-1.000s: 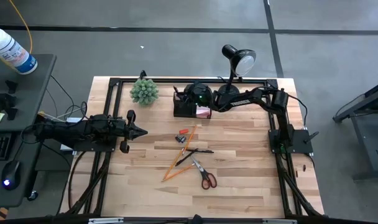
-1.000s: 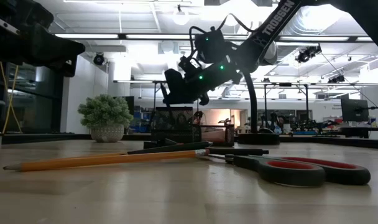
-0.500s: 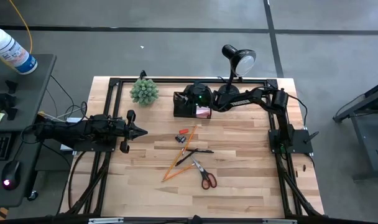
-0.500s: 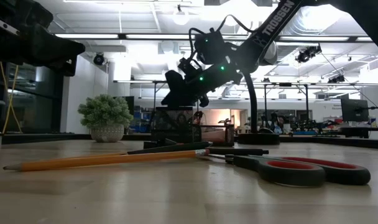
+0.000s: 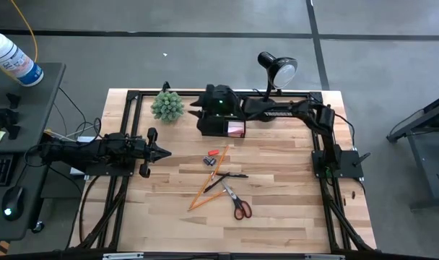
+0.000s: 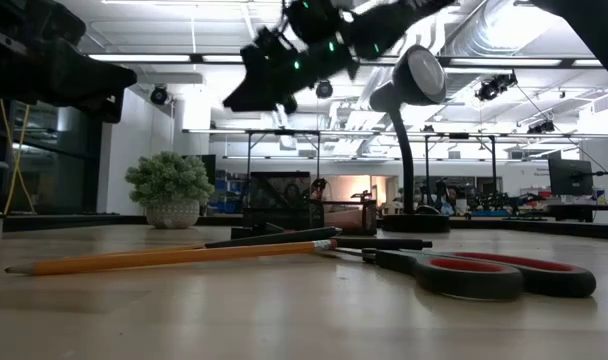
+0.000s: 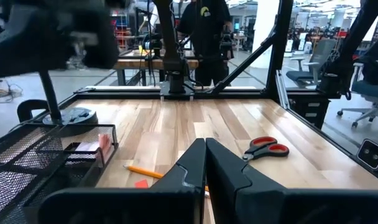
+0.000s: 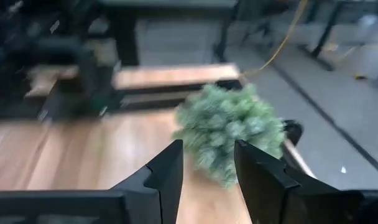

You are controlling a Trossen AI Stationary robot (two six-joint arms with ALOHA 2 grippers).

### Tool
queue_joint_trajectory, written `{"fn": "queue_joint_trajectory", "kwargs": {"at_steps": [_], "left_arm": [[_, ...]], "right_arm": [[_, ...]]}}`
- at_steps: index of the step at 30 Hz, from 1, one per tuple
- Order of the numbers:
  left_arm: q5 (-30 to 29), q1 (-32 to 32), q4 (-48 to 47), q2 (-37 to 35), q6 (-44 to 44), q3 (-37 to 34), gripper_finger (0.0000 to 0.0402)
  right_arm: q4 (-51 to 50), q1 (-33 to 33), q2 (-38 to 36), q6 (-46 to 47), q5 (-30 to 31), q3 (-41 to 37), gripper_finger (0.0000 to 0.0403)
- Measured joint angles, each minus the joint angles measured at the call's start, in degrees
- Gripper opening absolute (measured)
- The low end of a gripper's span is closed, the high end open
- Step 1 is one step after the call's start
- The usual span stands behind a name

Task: Pick and place office supplies into organizer
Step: Put the bottom black pen into the desk organizer

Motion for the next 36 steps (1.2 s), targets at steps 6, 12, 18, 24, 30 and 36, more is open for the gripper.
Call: {"fn": "queue_joint_trajectory", "kwargs": {"at_steps": [6,12,18,24,30,36], "left_arm": [[8.61,-0.02,1.58,0.0,-3.48,-0.01,0.0001],[12.54,-0.02,2.11,0.0,-1.82,-0.01,0.0001],[12.52,-0.02,2.1,0.0,1.18,-0.01,0.0001],[12.51,-0.02,2.1,0.0,3.72,-0.01,0.0001],[12.52,-0.02,2.1,0.0,4.22,-0.01,0.0001],[12.52,-0.02,2.1,0.0,4.22,-0.01,0.0001]], "right_arm": [[-37.45,2.13,-0.09,-1.6,-1.38,15.09,0.0137],[-60.26,4.98,-0.17,5.3,-8.81,20.51,0.0137],[-65.8,10.71,-0.15,5.87,-13.63,18.76,0.0137],[-62.67,17.32,-0.12,0.63,-12.55,14.69,0.0137],[-53.53,21.41,-0.06,-5.79,-6.6,8.76,0.0137],[-52.75,22.67,-0.06,-9.25,-1.65,3.46,0.0137]]}}
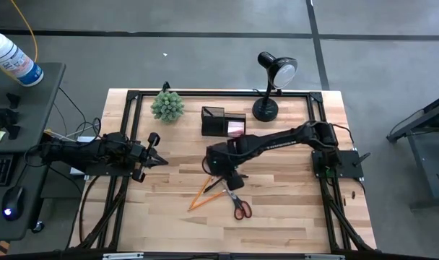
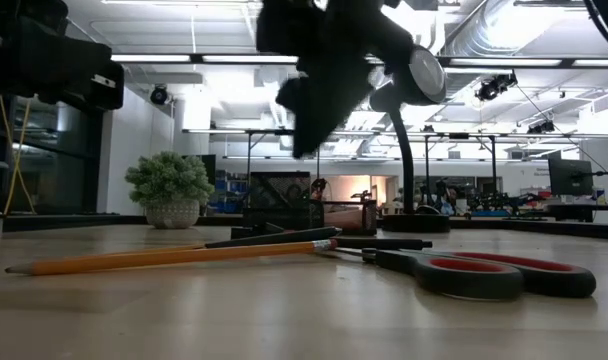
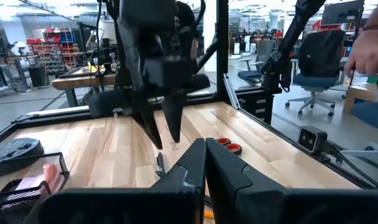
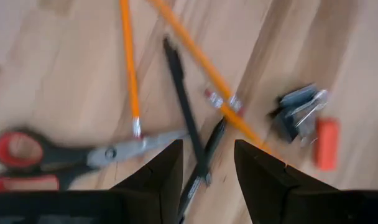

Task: Pick and place office supplies into organizer
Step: Put the bottom black pen into the desk organizer

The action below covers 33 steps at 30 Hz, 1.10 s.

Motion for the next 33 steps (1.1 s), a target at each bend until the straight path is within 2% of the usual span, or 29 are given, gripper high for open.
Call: {"fn": "queue_joint_trajectory", "kwargs": {"at_steps": [12,20,33], "left_arm": [[-0.17,0.0,0.0,0.0,0.0,0.0,0.0001],[-0.2,0.0,-0.04,0.0,0.0,0.0,0.0001],[-0.82,0.0,-0.07,0.02,-0.02,0.0,0.0001]], "right_arm": [[6.74,0.33,0.34,-2.87,1.6,-8.47,0.0137],[9.03,0.33,3.25,-3.34,1.16,-8.63,0.0138],[9.6,0.3,3.56,-8.01,2.8,-8.59,0.0137]]}}
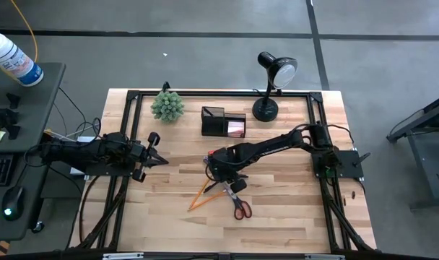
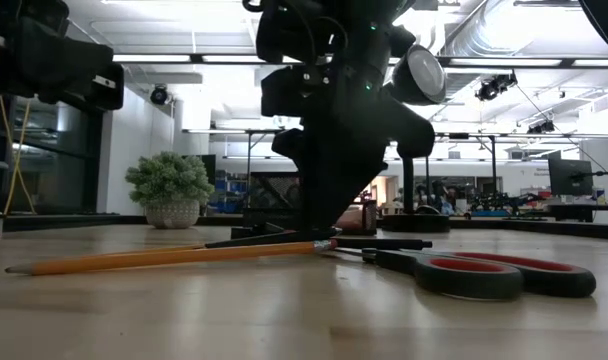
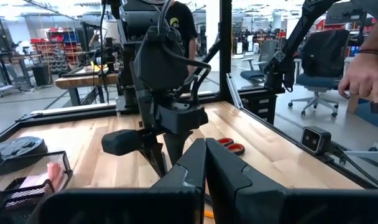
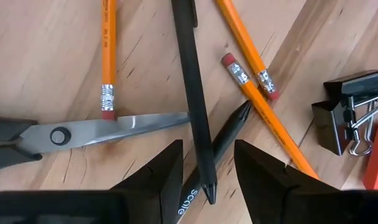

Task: Pick and place office supplies into organizer
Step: Put the bottom black pen into the desk organizer

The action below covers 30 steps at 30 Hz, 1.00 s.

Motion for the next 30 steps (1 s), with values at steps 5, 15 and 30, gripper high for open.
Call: {"fn": "queue_joint_trajectory", "kwargs": {"at_steps": [5,15,30], "left_arm": [[-0.67,0.02,-0.09,0.0,0.01,0.0,0.0001],[-0.93,0.02,-0.12,0.0,0.0,0.01,0.0001],[-0.93,0.02,-0.13,0.0,0.0,0.0,0.0001]], "right_arm": [[-0.24,-0.02,0.26,-0.93,-0.09,-0.02,0.0137],[0.55,-0.02,1.51,-0.99,2.13,-0.06,0.0129],[-0.48,0.03,1.5,0.38,1.46,0.06,0.0023]]}}
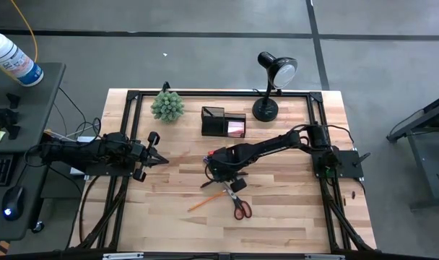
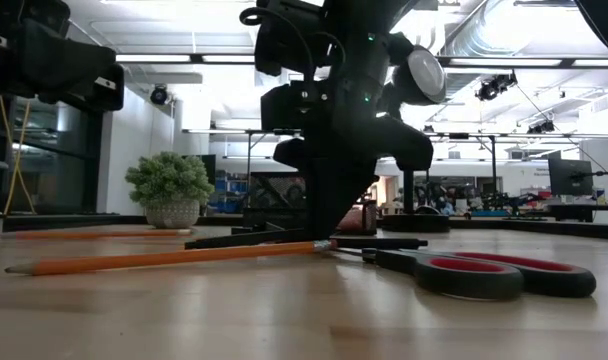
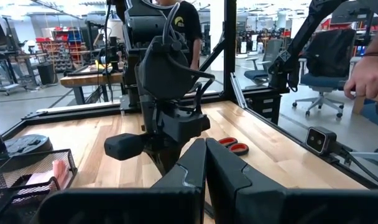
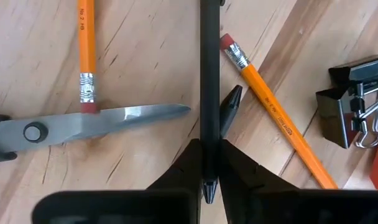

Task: Pick and place office supplies into organizer
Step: Put the bottom black pen into the desk organizer

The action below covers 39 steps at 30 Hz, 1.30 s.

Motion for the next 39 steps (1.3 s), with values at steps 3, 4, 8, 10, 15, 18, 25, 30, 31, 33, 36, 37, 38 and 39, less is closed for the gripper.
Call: {"fn": "queue_joint_trajectory", "kwargs": {"at_steps": [3,4,8,10,15,18,25,30,31,33,36,37,38,39], "left_arm": [[0.0,0.0,0.01,0.0,0.0,0.0,0.0001],[0.0,0.0,0.0,0.0,0.0,0.0,0.0001],[0.0,0.0,0.0,0.0,0.0,0.01,0.0001],[0.0,-0.02,0.0,0.0,0.0,0.0,0.0001],[0.0,0.0,0.0,0.0,-0.02,0.0,0.0001],[0.0,0.0,0.0,0.0,-0.02,0.0,0.0001],[0.0,0.0,0.02,0.0,-0.02,0.0,0.0001],[0.0,-0.02,0.0,0.0,0.0,0.0,0.0001],[0.0,0.0,0.02,0.0,0.0,0.0,0.0001],[0.01,0.0,0.0,0.0,0.27,0.0,0.0001],[0.0,0.0,0.0,0.0,0.92,0.0,0.0001],[0.0,0.0,0.02,0.0,0.94,0.0,0.0001],[0.0,0.0,0.02,0.0,0.94,0.0,0.0001],[0.0,0.0,0.0,0.0,0.96,0.0,0.0001]], "right_arm": [[-2.56,0.0,-0.01,0.07,-0.11,1.34,0.0023],[-3.05,0.02,-0.01,0.1,-0.09,2.01,0.0023],[-4.53,0.02,-0.02,-0.02,0.27,5.54,0.0023],[-4.89,0.02,-0.02,-0.28,0.74,7.34,0.0023],[-9.85,-0.58,-0.03,-0.26,7.33,12.26,0.0023],[-14.48,-2.12,-0.03,1.48,13.74,15.59,0.0023],[-20.8,-7.86,-0.05,6.42,27.23,26.42,0.0023],[-24.12,-13.31,-0.06,2.63,34.86,33.01,0.0023],[-25.18,-14.41,-0.08,1.65,35.58,34.03,0.0023],[-28.32,-16.55,-0.08,-0.1,36.42,35.97,0.0023],[-33.73,-18.89,-0.1,-1.86,37.23,38.4,0.0023],[-35.77,-19.44,-0.12,-2.19,37.25,38.98,0.0023],[-37.68,-19.81,-0.12,-2.48,37.23,39.43,0.0023],[-39.11,-20.08,-0.12,-2.67,37.18,39.7,0.0023]]}}
